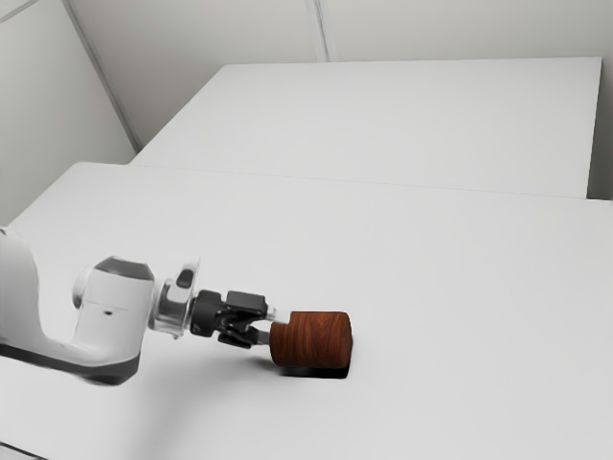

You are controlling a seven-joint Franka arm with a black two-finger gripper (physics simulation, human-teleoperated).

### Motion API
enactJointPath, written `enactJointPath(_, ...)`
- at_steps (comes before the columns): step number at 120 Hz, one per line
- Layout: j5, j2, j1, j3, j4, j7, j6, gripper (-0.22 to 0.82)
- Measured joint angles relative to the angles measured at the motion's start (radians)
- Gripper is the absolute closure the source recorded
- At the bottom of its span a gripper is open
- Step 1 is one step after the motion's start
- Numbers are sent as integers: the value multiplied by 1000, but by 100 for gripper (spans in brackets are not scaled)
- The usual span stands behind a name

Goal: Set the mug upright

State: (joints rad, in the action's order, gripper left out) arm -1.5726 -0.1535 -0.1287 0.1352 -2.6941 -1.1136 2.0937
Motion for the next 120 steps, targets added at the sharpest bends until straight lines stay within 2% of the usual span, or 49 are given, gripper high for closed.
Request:
enactJointPath(25, -45, 39, 14, 0, 0, -102, -32, 0)
enactJointPath(35, -55, 46, 18, 1, 0, -135, -41, 3)
enactJointPath(45, -65, 48, 20, 1, 0, -164, -48, 12)
enactJointPath(86, -86, 41, 34, 3, 2, -248, -55, 60)
enactJointPath(100, -87, 37, 41, 2, 6, -267, -48, 69)
enactJointPath(120, -86, 12, 49, 2, 9, -288, -42, 75)
